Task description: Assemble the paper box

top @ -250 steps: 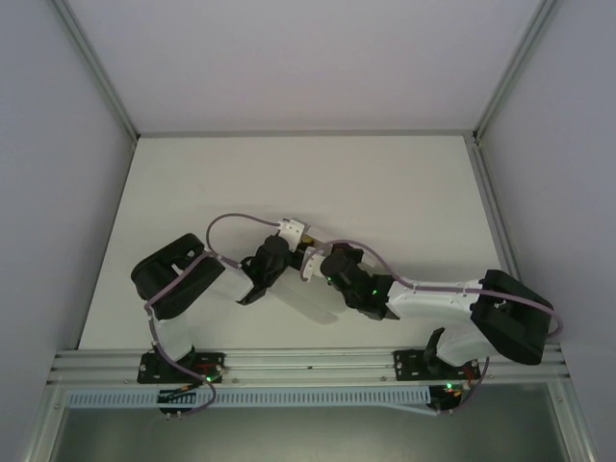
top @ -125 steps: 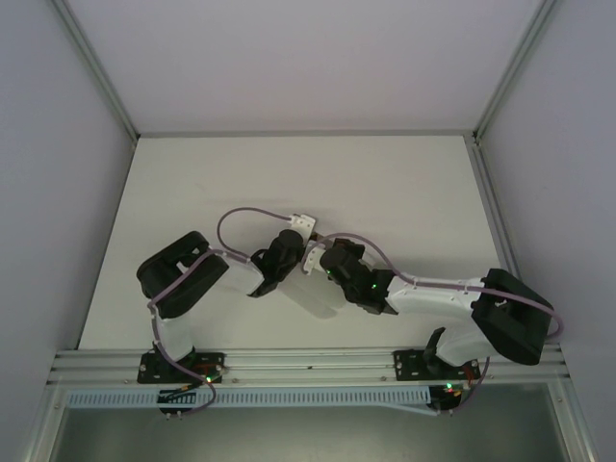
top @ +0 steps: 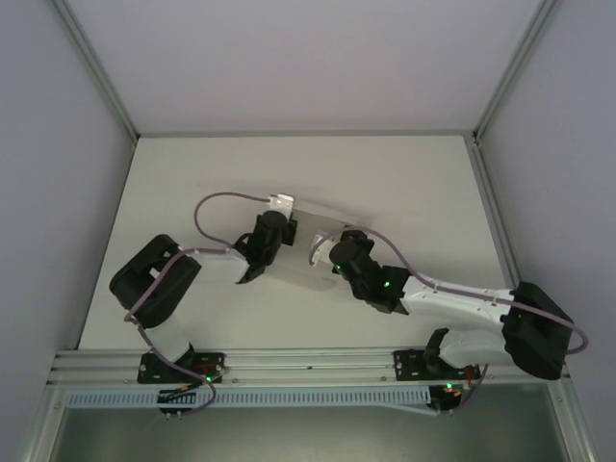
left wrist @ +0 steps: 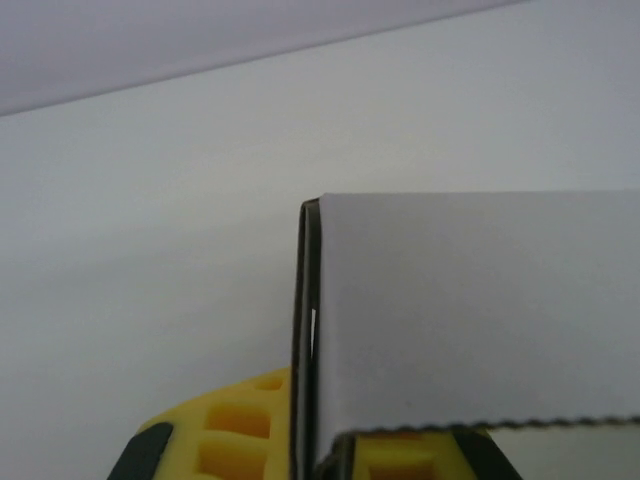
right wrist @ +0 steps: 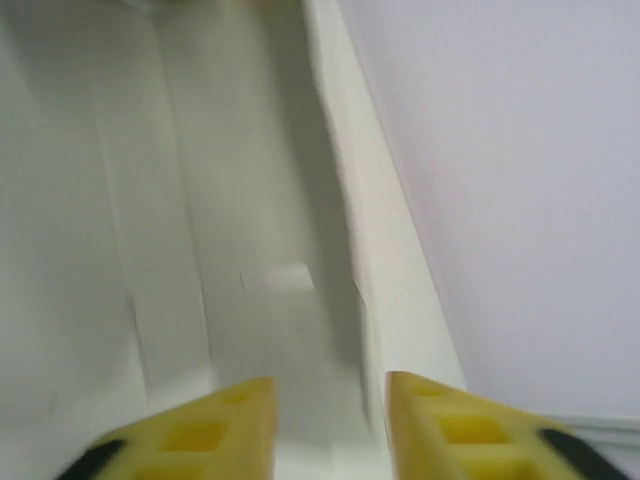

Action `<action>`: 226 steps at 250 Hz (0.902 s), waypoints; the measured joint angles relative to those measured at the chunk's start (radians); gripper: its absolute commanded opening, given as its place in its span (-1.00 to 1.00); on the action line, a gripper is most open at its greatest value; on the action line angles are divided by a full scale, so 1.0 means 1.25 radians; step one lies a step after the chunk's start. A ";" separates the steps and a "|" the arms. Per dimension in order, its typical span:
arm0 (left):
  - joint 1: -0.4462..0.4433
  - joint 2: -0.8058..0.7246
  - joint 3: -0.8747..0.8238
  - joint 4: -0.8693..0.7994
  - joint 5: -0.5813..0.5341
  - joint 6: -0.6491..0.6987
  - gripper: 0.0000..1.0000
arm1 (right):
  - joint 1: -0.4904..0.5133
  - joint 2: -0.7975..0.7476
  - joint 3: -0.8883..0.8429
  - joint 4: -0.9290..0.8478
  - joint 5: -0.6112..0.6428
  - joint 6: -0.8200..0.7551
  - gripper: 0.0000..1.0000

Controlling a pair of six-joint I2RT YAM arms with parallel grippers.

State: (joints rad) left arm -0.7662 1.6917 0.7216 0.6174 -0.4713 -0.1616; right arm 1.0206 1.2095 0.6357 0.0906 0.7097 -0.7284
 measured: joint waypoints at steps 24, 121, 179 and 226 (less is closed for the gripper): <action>-0.007 -0.056 -0.005 -0.055 -0.020 -0.005 -1.00 | -0.009 -0.072 0.005 0.001 -0.020 0.036 0.99; -0.045 -0.254 -0.046 -0.183 0.014 -0.093 -1.00 | -0.083 -0.440 0.057 -0.006 -0.096 0.297 1.00; -0.045 -0.306 -0.067 -0.190 0.076 -0.118 -1.00 | -0.197 -0.357 0.186 -0.148 -0.142 0.431 0.99; -0.045 -0.318 -0.068 -0.199 0.102 -0.135 -1.00 | -0.244 -0.239 0.193 -0.233 -0.264 0.486 1.00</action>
State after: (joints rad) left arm -0.8219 1.2945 0.6365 0.3691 -0.3439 -0.3298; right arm 0.7158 0.9108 0.8776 -0.2001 0.3801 -0.1215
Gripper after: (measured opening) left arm 0.057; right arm 0.996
